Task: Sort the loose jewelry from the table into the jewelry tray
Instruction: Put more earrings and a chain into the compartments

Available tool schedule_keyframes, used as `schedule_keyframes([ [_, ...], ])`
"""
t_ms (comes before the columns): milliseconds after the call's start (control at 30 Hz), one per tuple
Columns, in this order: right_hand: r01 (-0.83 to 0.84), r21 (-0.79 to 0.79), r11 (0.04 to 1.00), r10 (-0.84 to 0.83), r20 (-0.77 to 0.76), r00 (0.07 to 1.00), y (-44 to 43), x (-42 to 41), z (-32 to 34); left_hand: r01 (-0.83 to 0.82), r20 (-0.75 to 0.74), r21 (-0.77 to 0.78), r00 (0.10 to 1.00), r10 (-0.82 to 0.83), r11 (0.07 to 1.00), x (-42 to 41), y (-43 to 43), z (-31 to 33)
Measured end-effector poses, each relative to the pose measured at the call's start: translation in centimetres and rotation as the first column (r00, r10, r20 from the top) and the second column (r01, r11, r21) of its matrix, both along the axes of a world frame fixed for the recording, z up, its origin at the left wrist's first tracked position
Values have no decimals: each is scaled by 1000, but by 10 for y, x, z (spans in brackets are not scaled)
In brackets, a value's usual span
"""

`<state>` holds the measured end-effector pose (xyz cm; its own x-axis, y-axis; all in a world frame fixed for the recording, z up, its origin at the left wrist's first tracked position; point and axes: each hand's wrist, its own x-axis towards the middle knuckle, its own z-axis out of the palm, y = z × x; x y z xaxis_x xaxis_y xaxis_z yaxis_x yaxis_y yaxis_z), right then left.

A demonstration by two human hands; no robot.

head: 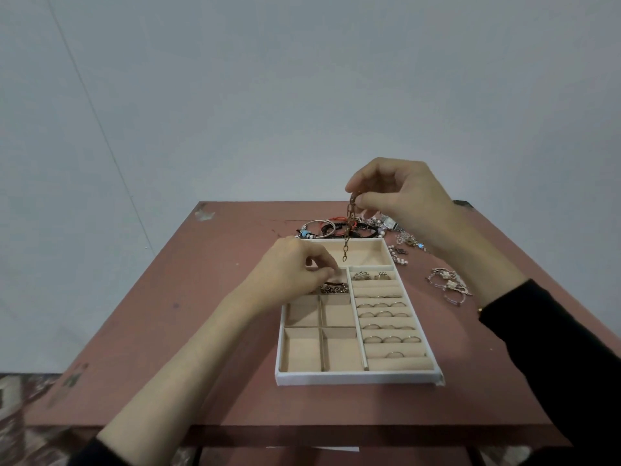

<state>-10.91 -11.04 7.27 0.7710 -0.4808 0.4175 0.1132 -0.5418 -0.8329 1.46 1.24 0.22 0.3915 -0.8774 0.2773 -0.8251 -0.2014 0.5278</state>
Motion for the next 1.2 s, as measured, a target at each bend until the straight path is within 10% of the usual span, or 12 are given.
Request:
schedule_keyframes([
  [200, -16, -17, 1000, 15, -67, 998, 6, 5, -8, -256, -294, -289, 941, 169, 922, 15, 6, -16],
  [1200, -260, -562, 785, -96, -526, 845, 20, 23, -62, -308, -314, -352, 928, 198, 884, 30, 7, -30],
])
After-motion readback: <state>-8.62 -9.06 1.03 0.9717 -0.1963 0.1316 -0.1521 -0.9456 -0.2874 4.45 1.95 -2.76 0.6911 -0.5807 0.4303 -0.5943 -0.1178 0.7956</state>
